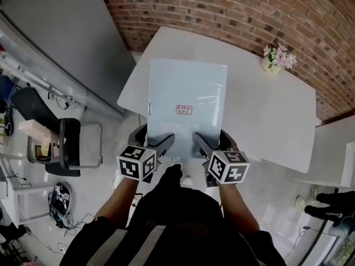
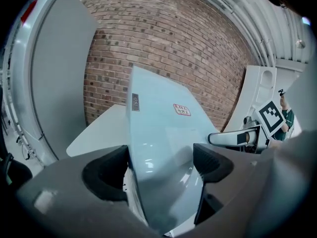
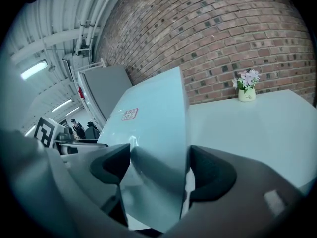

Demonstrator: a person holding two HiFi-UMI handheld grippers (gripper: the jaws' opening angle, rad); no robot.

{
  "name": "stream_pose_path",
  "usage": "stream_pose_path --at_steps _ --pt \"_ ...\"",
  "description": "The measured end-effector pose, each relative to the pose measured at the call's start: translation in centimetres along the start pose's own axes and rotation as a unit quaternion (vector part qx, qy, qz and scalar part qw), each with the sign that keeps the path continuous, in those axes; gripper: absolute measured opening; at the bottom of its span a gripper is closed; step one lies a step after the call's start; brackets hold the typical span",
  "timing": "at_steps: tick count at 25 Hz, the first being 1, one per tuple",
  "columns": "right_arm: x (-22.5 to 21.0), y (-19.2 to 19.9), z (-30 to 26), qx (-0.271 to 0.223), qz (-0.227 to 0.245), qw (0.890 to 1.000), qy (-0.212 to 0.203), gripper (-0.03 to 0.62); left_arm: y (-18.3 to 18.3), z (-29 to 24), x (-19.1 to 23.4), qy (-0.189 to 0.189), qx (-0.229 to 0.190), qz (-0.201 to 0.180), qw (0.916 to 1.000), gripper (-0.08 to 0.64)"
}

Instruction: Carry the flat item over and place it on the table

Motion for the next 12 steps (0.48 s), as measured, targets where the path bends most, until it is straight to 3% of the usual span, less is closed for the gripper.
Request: stream_pose_path --at_steps 12 --pt "-3.5 -3.6 -10.1 0.025 -0.027 0.998 0.042 0.377 -3.8 -10.2 6.6 0.032 0.035 0.008 0.9989 0.427"
Point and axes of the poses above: the fingertips, and each gripper's own axes: z backward along the fingers, x to its left, y out of its underside, the point moved 6 cm from there along z, backward along the fingers, and after that the axes turned 8 degrees about -x, right-handed, at the moved point
